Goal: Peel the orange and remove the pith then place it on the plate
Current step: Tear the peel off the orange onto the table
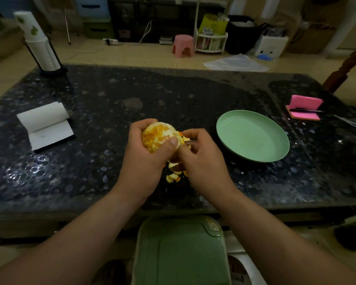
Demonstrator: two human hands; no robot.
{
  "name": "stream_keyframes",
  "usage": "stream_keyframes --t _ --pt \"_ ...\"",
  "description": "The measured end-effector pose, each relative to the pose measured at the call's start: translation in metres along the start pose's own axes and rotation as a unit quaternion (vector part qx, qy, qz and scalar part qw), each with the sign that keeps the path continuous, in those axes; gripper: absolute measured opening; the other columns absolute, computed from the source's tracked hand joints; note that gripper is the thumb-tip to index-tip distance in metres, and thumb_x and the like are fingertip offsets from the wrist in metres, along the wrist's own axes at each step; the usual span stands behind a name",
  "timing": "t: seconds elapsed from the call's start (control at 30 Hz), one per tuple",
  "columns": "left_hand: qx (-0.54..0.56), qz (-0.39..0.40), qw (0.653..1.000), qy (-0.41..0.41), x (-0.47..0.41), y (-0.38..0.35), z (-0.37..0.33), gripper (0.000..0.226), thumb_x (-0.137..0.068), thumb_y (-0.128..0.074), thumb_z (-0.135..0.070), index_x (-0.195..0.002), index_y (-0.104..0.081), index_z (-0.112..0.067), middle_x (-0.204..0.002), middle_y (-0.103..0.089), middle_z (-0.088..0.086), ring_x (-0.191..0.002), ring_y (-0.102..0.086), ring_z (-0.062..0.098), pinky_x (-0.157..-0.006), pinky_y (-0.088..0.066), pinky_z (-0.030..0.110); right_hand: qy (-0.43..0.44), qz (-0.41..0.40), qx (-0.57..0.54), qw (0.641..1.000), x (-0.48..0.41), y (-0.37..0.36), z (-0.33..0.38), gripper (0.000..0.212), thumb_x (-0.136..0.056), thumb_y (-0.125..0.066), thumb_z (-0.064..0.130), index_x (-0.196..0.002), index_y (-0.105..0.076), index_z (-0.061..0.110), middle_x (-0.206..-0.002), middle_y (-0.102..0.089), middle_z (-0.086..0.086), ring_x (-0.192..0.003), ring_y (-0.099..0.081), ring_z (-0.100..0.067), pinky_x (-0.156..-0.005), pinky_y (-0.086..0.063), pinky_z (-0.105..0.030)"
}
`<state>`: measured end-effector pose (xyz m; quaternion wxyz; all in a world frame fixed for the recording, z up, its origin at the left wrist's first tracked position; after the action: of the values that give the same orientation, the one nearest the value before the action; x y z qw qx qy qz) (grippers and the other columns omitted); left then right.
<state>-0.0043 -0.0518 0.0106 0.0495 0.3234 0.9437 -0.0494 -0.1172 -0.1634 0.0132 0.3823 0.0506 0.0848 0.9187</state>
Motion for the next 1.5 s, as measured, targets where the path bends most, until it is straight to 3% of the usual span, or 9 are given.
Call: stream_keyframes --t 0.23,0.5,0.7,0.8,0.93,1.13,1.3,1.4,1.5 --pt "-0.086 0.013 0.995 -0.045 0.004 -0.004 -0.004 0.058 -0.090 -0.084 -0.036 -0.136 -0.049 -0.038 -0.125 -0.060 -0.011 -0.108 -0.067 0.006 -0.083 -0.061 0.028 0.007 0.017 0.083 0.996 -0.005 0.002 -0.001 0.011 -0.102 -0.065 0.026 -0.099 -0.074 0.019 -0.084 -0.079 -0.001 -0.074 -0.078 -0.016 -0.071 -0.066 -0.048" --pt "-0.049 0.011 0.998 -0.030 0.000 -0.003 -0.001 0.055 -0.092 -0.082 -0.029 -0.136 -0.050 -0.033 -0.129 -0.060 -0.003 -0.108 -0.068 0.005 -0.080 -0.059 0.023 0.005 0.024 0.081 0.996 -0.008 0.003 -0.005 0.018 -0.105 -0.065 0.033 -0.107 -0.074 0.018 -0.090 -0.079 -0.001 -0.077 -0.079 -0.015 -0.070 -0.067 -0.048" --pt "0.018 0.005 1.000 0.007 -0.007 -0.001 0.009 0.053 -0.086 -0.082 -0.035 -0.131 -0.055 -0.033 -0.129 -0.065 0.004 -0.108 -0.071 0.015 -0.082 -0.060 0.030 0.007 0.026 0.073 0.997 -0.010 0.003 -0.004 0.019 -0.105 -0.056 0.012 -0.107 -0.074 0.012 -0.085 -0.080 -0.006 -0.071 -0.078 -0.017 -0.064 -0.065 -0.035" --pt "0.052 0.010 0.998 0.032 -0.011 0.000 0.013 0.053 -0.083 -0.082 -0.035 -0.130 -0.058 -0.032 -0.128 -0.067 0.006 -0.109 -0.072 0.018 -0.085 -0.060 0.034 -0.008 0.047 0.038 0.998 -0.008 0.004 -0.005 0.023 -0.108 -0.051 0.008 -0.117 -0.072 0.007 -0.089 -0.080 -0.010 -0.072 -0.079 -0.017 -0.059 -0.059 -0.024" --pt "0.095 0.019 0.993 0.069 -0.016 0.003 0.017 0.051 -0.083 -0.081 -0.037 -0.128 -0.060 -0.028 -0.130 -0.068 0.011 -0.112 -0.072 0.026 -0.091 -0.061 0.043 -0.013 0.075 -0.027 0.997 -0.010 0.002 -0.004 0.028 -0.107 -0.045 -0.002 -0.115 -0.071 0.001 -0.094 -0.078 -0.022 -0.076 -0.078 -0.021 -0.065 -0.064 -0.029" --pt "0.197 0.016 0.967 0.161 -0.019 0.006 0.026 0.059 -0.090 -0.071 -0.035 -0.142 -0.056 -0.011 -0.134 -0.072 0.013 -0.119 -0.072 0.029 -0.087 -0.062 0.040 -0.062 0.111 -0.120 0.985 -0.014 0.001 -0.010 0.028 -0.107 -0.047 -0.001 -0.117 -0.072 0.006 -0.092 -0.080 -0.017 -0.080 -0.078 -0.022 -0.068 -0.063 -0.029" --pt "0.322 0.015 0.912 0.252 -0.013 0.001 0.030 0.040 -0.101 -0.058 -0.042 -0.131 -0.064 -0.015 -0.124 -0.074 0.011 -0.096 -0.074 0.022 -0.068 -0.062 0.030 -0.156 0.121 -0.307 0.931 -0.018 -0.004 -0.025 0.031 -0.108 -0.044 0.000 -0.130 -0.065 0.001 -0.102 -0.078 -0.019 -0.076 -0.076 -0.019 -0.062 -0.062 -0.025" --pt "0.306 0.016 0.919 0.248 -0.016 0.004 0.034 0.043 -0.099 -0.063 -0.033 -0.135 -0.062 -0.010 -0.137 -0.071 0.015 -0.118 -0.072 0.029 -0.089 -0.063 0.039 -0.114 0.090 -0.053 0.988 -0.025 0.004 -0.035 0.031 -0.113 -0.046 0.013 -0.135 -0.068 0.013 -0.115 -0.076 -0.015 -0.085 -0.077 -0.019 -0.067 -0.063 -0.030" --pt "0.282 0.027 0.927 0.247 -0.018 0.007 0.042 0.053 -0.096 -0.071 -0.024 -0.144 -0.057 -0.005 -0.139 -0.069 0.018 -0.131 -0.066 0.034 -0.104 -0.059 0.047 0.003 0.060 0.256 0.965 -0.026 0.004 -0.027 0.035 -0.112 -0.050 0.029 -0.143 -0.066 0.031 -0.135 -0.069 0.002 -0.118 -0.067 -0.017 -0.099 -0.059 -0.041"
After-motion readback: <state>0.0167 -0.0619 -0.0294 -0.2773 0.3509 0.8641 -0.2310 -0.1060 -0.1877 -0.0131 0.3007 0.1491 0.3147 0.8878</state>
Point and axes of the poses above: each hand's wrist, its own x-axis away from the middle knuckle, its own y-axis out of the back of the hand, z = x × y, the point moved 8 cm from there along -x, towards the middle knuckle
